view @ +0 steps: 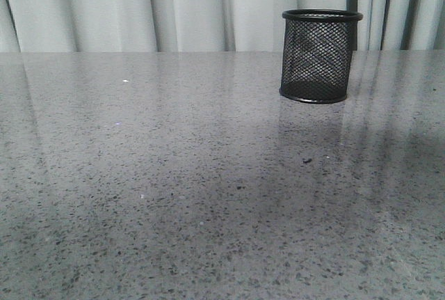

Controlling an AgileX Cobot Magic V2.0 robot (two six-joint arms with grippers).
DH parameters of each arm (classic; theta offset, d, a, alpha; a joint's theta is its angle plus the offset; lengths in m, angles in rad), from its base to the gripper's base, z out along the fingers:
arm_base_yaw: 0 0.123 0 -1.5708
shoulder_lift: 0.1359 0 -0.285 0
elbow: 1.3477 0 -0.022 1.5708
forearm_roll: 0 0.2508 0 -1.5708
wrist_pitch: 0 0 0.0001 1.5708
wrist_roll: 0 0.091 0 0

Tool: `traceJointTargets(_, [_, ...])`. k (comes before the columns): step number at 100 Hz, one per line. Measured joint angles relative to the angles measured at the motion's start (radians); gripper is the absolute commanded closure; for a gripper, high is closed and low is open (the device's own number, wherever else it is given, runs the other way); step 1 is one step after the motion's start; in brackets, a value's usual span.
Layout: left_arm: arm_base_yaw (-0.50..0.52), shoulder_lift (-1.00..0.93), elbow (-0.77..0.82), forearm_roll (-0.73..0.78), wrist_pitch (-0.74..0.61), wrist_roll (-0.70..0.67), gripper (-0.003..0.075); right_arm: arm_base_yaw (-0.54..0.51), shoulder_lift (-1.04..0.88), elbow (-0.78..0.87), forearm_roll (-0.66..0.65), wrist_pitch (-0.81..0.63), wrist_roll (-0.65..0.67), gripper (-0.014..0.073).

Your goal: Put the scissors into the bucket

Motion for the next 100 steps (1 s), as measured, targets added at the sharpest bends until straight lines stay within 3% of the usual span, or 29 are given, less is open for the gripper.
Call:
traceJointTargets(11, [0.0,0.002,0.0,0.007,0.0,0.0,0.0613,0.0,0.002,-0.002,0.002,0.0,0.0,0.0661])
traceJointTargets(26, [0.0,0.002,0.0,0.008,-0.001,0.0,0.026,0.002,0.013,-0.004,-0.004,0.004,-0.004,0.0661])
traceJointTargets(33, [0.0,0.002,0.0,0.004,-0.007,0.0,0.0172,0.002,0.025,-0.004,-0.014,0.004,-0.008,0.0661])
traceJointTargets(59, [0.086,-0.01,0.0,-0.007,-0.01,-0.087,0.0277,0.002,0.082,-0.011,-0.055,-0.013,-0.011,0.066])
traceJointTargets(100, [0.539,-0.178,0.0,-0.013,0.093,-0.228,0.03,0.002,0.25,-0.219,-0.381,-0.071,0.039,0.0641])
